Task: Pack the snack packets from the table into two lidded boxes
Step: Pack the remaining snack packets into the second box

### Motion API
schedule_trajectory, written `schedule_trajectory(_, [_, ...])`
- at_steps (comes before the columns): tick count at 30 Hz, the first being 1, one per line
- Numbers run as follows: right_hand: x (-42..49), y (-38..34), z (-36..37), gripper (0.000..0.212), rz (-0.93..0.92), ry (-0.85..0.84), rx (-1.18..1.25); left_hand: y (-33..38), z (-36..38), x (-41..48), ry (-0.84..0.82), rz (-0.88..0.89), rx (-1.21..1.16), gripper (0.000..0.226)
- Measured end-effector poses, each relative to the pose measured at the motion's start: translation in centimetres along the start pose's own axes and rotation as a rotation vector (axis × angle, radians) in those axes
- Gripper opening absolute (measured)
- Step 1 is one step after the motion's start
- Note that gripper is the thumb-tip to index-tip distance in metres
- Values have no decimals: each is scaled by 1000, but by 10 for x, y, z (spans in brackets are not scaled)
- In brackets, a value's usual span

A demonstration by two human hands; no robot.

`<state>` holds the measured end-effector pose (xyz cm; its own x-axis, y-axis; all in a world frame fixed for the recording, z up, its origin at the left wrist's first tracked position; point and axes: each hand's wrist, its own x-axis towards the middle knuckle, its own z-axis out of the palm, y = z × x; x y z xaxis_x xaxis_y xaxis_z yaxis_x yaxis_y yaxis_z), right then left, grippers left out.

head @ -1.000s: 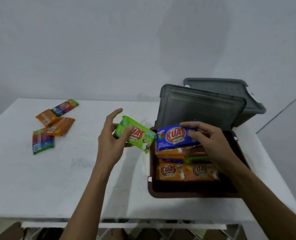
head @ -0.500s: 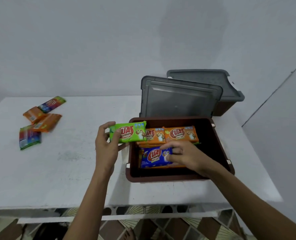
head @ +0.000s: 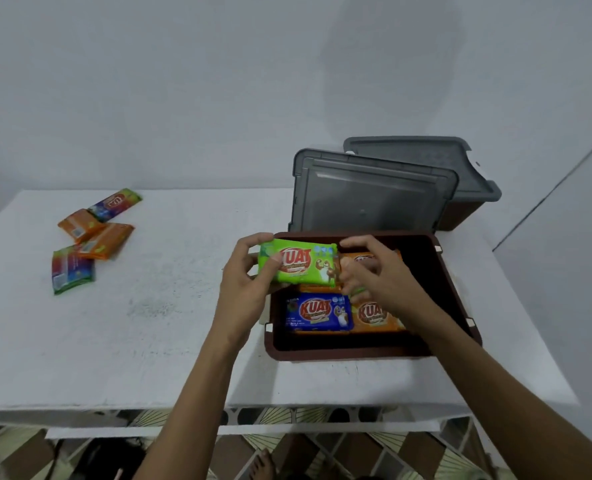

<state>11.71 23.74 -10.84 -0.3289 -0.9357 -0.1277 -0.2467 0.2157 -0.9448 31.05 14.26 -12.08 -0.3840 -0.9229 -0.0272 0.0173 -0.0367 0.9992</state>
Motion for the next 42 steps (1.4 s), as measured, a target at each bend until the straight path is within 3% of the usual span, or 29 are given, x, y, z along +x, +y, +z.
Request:
schedule_trajectory(2, [-4, -4, -6, 31, 108, -79, 336, 2, 11, -3, -129, -6, 31, 27])
schedule_trajectory(5, [-15, 3, -20, 28, 92, -76, 312, 0, 21, -5, -268, 125, 382, 34])
schedule_trajectory(8, [-29, 13, -45, 23, 103, -9, 220, -11, 18, -2, -181, 370, 735, 35])
schedule_trajectory(11, [-39, 20, -69, 15, 156, -18, 89, -24, 12, 1, -85, 399, 823, 31])
schedule_trajectory(18, [-27, 50, -60, 18, 310, -101, -155, -43, 13, 4, -33, 374, 922, 31])
schedule_trajectory(22, [-16, 60, -52, 16, 253, -82, -640, -44, 16, 2, -18, 371, 942, 32])
schedule_trajectory(27, [-13, 58, -47, 18, 208, -136, -1006, -45, 15, 1, -9, 366, 947, 31])
schedule_trajectory(32, [-10, 40, -48, 26, 203, -137, -1090, -46, 10, 0, -12, 366, 902, 28])
schedule_trajectory(35, [2, 14, -42, 24, 125, -108, -1004, -47, -2, 4, -41, 349, 839, 29])
schedule_trajectory(42, [79, -50, 42, 20, -256, -22, -734, -53, -98, 39, 34, 274, 871, 25])
